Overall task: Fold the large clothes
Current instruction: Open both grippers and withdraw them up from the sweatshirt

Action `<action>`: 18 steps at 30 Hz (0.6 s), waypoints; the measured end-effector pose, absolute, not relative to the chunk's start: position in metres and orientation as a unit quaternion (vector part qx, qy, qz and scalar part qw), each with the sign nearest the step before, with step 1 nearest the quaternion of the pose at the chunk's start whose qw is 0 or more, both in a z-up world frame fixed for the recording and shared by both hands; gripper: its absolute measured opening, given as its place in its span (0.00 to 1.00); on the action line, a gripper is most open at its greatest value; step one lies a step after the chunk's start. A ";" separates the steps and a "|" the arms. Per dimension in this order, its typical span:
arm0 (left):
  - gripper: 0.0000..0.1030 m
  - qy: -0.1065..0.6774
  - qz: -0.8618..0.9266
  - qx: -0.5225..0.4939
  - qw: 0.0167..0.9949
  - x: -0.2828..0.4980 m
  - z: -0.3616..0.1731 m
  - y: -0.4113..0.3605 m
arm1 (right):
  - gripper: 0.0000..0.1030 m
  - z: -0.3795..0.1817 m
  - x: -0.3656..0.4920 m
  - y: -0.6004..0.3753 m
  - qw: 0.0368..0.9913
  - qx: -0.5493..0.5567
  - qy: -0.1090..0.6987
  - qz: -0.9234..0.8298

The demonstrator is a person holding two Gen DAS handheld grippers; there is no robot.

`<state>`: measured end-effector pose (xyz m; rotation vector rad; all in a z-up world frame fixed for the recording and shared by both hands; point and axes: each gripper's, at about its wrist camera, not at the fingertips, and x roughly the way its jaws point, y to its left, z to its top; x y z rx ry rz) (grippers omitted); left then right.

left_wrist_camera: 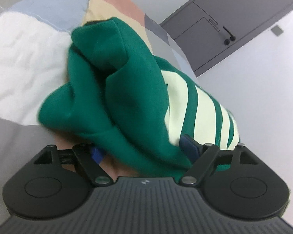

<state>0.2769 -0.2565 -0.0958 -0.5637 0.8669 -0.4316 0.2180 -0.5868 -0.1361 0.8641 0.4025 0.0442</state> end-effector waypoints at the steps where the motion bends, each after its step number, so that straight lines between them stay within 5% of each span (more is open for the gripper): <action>1: 0.81 0.409 -0.201 -0.257 0.852 0.269 -0.093 -0.255 | 0.50 -0.133 0.215 -0.584 0.888 0.415 0.197 0.018; 3: 0.81 0.404 -0.191 -0.236 0.863 0.254 -0.084 -0.250 | 0.58 -0.127 0.204 -0.578 0.891 0.404 0.206 0.006; 18: 0.81 0.293 -0.200 -0.102 0.929 0.119 0.068 -0.230 | 0.58 0.019 0.119 -0.507 0.951 0.271 0.143 0.030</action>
